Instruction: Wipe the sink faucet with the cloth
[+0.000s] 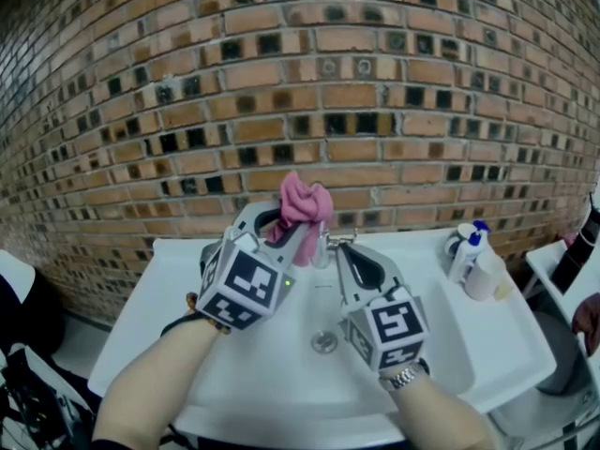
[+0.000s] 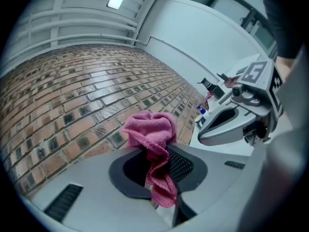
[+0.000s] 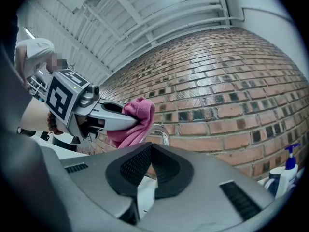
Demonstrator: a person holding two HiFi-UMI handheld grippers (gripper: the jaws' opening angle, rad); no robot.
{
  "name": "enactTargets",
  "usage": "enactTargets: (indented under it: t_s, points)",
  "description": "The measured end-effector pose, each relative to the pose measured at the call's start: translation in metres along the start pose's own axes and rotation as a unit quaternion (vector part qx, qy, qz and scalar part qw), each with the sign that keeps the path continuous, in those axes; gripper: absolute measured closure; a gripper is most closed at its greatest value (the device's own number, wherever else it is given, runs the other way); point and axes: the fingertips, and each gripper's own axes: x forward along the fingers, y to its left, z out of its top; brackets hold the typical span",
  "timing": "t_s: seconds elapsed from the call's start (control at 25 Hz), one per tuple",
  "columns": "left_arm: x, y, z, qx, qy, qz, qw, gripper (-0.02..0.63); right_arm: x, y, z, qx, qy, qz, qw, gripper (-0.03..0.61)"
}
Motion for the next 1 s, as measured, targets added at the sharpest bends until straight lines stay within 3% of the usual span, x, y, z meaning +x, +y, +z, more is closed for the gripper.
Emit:
enactTargets:
  t_s: [0.44,1.0]
  points:
    - [0.021,0.025,0.006,-0.016,0.013,-0.014,0.9997,0.532,-0.004,0.004,-0.002,0.003,0.013,0.004,1.000,0.566]
    - [0.057,0.045,0.008,0.023,0.037,-0.050,0.9978,0.534,-0.004,0.003,-0.006,0.006,0.017,0.004,1.000,0.566]
